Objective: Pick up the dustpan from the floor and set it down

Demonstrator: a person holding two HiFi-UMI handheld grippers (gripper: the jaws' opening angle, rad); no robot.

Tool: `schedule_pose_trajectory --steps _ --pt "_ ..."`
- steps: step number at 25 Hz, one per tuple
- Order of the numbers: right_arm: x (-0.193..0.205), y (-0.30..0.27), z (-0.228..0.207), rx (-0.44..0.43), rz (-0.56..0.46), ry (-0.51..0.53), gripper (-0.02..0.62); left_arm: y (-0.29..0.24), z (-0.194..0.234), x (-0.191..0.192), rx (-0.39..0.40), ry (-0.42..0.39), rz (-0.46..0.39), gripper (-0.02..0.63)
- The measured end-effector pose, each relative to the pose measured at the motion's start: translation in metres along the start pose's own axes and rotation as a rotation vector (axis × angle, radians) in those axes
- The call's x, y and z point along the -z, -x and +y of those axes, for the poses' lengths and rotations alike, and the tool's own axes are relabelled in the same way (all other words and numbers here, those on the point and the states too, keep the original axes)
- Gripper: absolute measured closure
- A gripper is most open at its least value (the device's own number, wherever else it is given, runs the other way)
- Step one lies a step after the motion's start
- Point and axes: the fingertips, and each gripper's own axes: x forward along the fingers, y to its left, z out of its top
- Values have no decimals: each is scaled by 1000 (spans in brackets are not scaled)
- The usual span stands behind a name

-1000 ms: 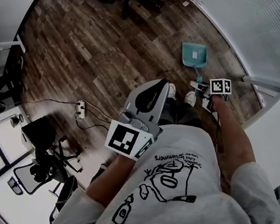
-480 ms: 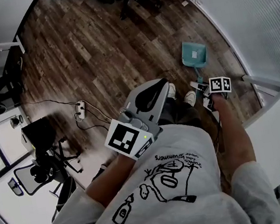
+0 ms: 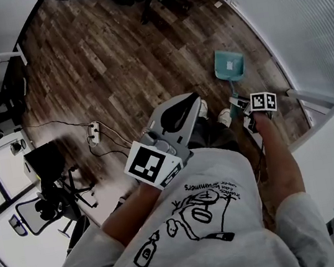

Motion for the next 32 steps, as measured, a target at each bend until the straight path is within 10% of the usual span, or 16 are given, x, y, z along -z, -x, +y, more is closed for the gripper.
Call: schedule_pose_trajectory --steps 22,32 --pt "-36 85 32 167 -151 292 362 -18 -8 -23 54 -21 -57 604" --pt "-49 135 110 310 -242 653 382 -23 -6 -37 63 -34 -84 604"
